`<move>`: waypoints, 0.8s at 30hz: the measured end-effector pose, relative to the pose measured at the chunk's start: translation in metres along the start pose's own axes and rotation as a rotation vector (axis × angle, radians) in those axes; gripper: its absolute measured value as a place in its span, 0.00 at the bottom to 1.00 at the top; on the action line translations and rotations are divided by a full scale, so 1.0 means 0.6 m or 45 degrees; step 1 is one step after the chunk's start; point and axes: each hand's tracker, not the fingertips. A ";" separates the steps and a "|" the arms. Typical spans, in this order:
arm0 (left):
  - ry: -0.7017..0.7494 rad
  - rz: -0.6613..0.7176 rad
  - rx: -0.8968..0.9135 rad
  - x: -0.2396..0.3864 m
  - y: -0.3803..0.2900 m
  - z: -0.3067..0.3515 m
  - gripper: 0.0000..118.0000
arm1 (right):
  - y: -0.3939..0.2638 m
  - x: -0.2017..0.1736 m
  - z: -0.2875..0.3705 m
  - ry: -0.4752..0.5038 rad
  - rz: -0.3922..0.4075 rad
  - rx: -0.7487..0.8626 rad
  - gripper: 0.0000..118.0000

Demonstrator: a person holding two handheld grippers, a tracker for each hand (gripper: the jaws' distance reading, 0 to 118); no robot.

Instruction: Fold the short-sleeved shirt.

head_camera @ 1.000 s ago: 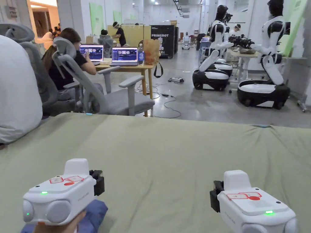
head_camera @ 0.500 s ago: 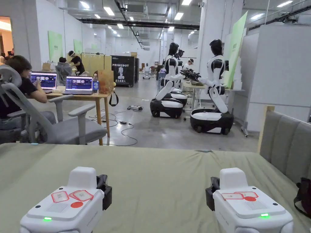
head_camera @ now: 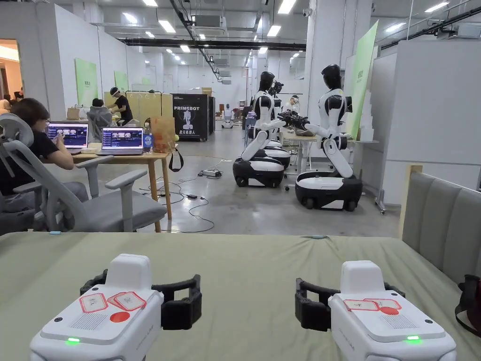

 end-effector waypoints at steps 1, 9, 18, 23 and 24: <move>-0.008 -0.002 0.015 0.002 -0.001 0.000 1.00 | 0.000 0.002 0.001 0.017 -0.023 0.015 1.00; 0.021 -0.021 0.024 0.000 -0.002 -0.002 1.00 | 0.015 -0.009 -0.006 -0.069 -0.069 -0.015 1.00; 0.034 -0.020 0.009 -0.008 -0.003 -0.003 1.00 | 0.024 -0.024 -0.009 -0.125 -0.087 -0.065 1.00; 0.036 -0.021 0.004 -0.007 -0.004 -0.002 1.00 | 0.028 -0.030 -0.005 -0.110 -0.127 -0.074 1.00; 0.036 -0.022 0.004 -0.008 -0.003 -0.002 1.00 | 0.029 -0.030 -0.006 -0.117 -0.128 -0.078 1.00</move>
